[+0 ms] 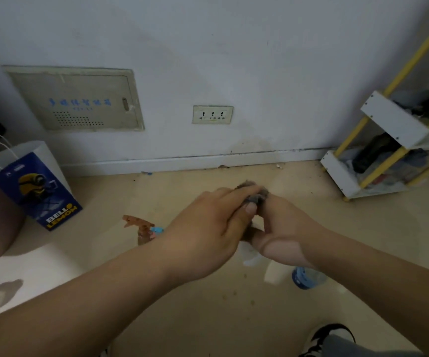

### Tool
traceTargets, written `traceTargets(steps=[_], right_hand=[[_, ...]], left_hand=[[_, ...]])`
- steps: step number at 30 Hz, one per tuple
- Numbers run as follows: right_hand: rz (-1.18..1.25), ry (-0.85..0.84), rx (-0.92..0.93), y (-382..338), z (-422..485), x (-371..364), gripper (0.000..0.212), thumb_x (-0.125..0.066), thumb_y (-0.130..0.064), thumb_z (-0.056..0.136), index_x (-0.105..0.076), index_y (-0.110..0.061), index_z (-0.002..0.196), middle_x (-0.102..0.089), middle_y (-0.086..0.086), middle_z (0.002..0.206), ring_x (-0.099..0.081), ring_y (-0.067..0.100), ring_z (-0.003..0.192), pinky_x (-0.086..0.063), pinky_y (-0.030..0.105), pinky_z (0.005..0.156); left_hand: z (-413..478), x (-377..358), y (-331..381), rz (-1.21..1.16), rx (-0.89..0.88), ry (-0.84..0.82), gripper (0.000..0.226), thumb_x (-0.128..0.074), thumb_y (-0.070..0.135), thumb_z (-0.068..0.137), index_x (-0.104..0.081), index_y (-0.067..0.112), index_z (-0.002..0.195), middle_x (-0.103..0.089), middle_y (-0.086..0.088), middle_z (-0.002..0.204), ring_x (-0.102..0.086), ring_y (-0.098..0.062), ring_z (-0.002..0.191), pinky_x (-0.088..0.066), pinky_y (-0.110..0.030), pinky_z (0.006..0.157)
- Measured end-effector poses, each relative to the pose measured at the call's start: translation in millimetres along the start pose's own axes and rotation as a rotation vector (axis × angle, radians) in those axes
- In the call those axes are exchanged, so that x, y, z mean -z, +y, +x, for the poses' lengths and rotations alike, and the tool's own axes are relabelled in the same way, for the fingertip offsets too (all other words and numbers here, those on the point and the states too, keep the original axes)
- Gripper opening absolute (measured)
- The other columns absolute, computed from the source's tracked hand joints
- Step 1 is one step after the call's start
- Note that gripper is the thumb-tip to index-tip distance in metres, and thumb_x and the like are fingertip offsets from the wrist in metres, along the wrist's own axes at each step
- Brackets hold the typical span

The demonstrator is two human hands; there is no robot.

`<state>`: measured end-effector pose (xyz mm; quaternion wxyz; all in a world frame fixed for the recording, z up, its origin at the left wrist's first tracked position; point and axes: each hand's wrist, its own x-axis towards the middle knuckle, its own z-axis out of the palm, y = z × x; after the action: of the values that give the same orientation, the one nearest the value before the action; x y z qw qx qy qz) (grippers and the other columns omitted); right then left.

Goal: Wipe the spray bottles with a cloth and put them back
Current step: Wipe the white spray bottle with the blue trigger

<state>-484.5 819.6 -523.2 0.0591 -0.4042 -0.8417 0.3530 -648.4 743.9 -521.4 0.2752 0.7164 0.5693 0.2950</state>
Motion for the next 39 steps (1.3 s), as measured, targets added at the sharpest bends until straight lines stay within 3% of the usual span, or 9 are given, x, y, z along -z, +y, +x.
traceTargets(steps=[4,7,9,13,17,26,31,35,39], right_hand=[[-0.003,0.119,-0.109,14.2,6.5,14.2,0.003,-0.067,-0.031,0.095,-0.066,-0.033,0.094,-0.066,-0.015,0.089,-0.062,0.008,0.083,-0.045,0.020,0.068],[0.051,0.202,-0.234,26.9,8.5,26.6,0.013,-0.067,-0.033,0.096,-0.069,-0.021,0.100,-0.069,-0.004,0.092,-0.065,0.013,0.084,-0.048,0.021,0.065],[0.206,0.287,-0.298,33.8,9.2,34.1,0.020,-0.067,-0.032,0.096,-0.071,-0.013,0.101,-0.071,0.009,0.097,-0.068,0.024,0.093,-0.052,0.027,0.073],[0.568,0.374,-0.323,34.8,8.4,47.1,0.026,-0.074,-0.032,0.090,-0.077,-0.009,0.103,-0.075,0.013,0.109,-0.068,0.034,0.110,-0.054,0.050,0.101],[0.808,0.357,-0.255,24.1,5.7,54.7,0.045,-0.077,-0.038,0.078,-0.076,-0.007,0.111,-0.078,0.007,0.110,-0.071,0.027,0.109,-0.053,0.046,0.104],[0.671,0.522,-0.270,3.2,4.5,43.0,0.028,-0.084,-0.031,0.081,-0.070,-0.014,0.065,-0.056,-0.010,0.046,-0.048,0.005,0.043,-0.042,0.018,0.044],[0.800,0.435,-0.369,-1.9,9.3,36.2,0.027,-0.087,-0.031,0.077,-0.074,-0.007,0.079,-0.060,0.005,0.060,-0.052,0.016,0.052,-0.044,0.028,0.048],[0.891,0.353,-0.362,-4.6,10.5,33.0,0.022,-0.085,-0.022,0.078,-0.073,-0.008,0.089,-0.064,0.008,0.067,-0.054,0.021,0.054,-0.051,0.030,0.050],[0.857,0.296,-0.360,-6.3,8.2,33.0,0.027,-0.083,-0.024,0.081,-0.072,-0.003,0.094,-0.065,0.010,0.067,-0.058,0.024,0.054,-0.055,0.033,0.053]], left_hand=[[0.9,3.1,-0.8,-0.042,0.056,0.013,0.032,-0.036,0.039,0.110,-0.052,0.038,0.138,-0.056,0.018,0.077,-0.058,-0.007,0.074,-0.044,-0.022,0.069],[-5.8,4.1,-1.1,-0.096,0.134,-0.028,0.024,-0.035,0.042,0.109,-0.057,0.037,0.100,-0.064,0.008,0.076,-0.062,-0.007,0.069,-0.052,-0.028,0.065],[-6.2,6.0,-4.4,-0.065,0.216,0.045,0.028,-0.035,0.045,0.108,-0.055,0.042,0.089,-0.065,0.010,0.079,-0.063,0.001,0.076,-0.046,-0.016,0.061],[0.4,13.3,-8.9,-0.289,0.429,0.259,0.035,-0.035,0.042,0.110,-0.064,0.026,0.098,-0.067,0.005,0.079,-0.060,-0.002,0.059,-0.043,-0.019,0.051],[-0.8,12.1,-10.7,-0.430,0.542,0.312,0.039,-0.035,0.044,0.109,-0.065,0.020,0.104,-0.063,-0.005,0.080,-0.053,-0.016,0.059,-0.037,-0.025,0.048],[-4.4,3.3,3.9,-0.358,0.302,0.360,0.037,-0.033,0.050,0.107,-0.063,0.030,0.096,-0.069,0.005,0.086,-0.065,-0.014,0.076,-0.056,-0.038,0.066],[-8.0,-19.9,5.9,-0.319,0.222,0.189,0.032,-0.033,0.048,0.107,-0.063,0.044,0.119,-0.071,0.023,0.100,-0.065,0.004,0.093,-0.052,-0.019,0.079],[0.2,-24.1,-8.5,-0.274,0.238,0.053,0.049,-0.052,0.060,0.097,-0.045,0.052,0.144,-0.058,0.028,0.136,-0.055,0.006,0.125,-0.048,-0.032,0.106],[1.5,-24.7,-11.8,-0.146,0.227,0.035,0.069,-0.077,0.069,0.069,-0.052,0.052,0.131,-0.065,0.024,0.122,-0.063,0.000,0.113,-0.056,-0.037,0.094]])
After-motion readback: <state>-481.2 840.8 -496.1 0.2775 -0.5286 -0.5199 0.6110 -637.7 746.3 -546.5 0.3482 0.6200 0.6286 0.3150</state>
